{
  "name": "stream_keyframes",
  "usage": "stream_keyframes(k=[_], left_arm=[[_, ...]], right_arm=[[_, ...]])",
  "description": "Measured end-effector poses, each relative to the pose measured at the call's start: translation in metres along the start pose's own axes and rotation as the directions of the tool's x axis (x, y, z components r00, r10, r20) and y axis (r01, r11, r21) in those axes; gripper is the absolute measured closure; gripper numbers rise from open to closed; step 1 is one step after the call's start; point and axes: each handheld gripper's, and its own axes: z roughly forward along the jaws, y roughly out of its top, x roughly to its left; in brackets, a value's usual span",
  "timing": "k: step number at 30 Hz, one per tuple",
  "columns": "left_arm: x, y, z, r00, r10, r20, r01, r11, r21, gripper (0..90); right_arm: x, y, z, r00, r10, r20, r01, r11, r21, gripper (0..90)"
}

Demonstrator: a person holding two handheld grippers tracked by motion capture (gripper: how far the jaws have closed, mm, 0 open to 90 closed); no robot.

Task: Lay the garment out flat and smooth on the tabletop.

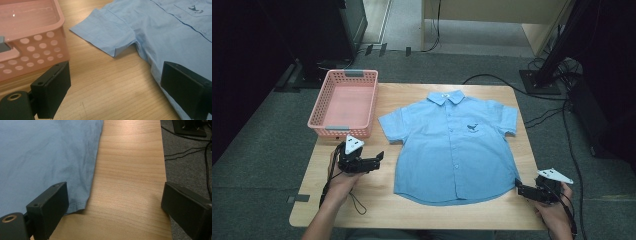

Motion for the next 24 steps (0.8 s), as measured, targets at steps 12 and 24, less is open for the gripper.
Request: stream_keyframes(k=[12,24], left_arm=[[0.007,-0.012,-0.008,0.9999,-0.008,-0.01,0.008,1.0,0.005,9.8],[0.014,-0.021,-0.016,0.9995,-0.022,-0.021,0.022,0.9997,0.004,9.8]], right_arm=[[0.0,0.0,0.0,1.0,0.001,0.001,-0.001,1.0,0.001,7.0],[0.0,0.0,0.0,1.0,0.002,0.001,-0.002,1.0,0.0,7.0]])
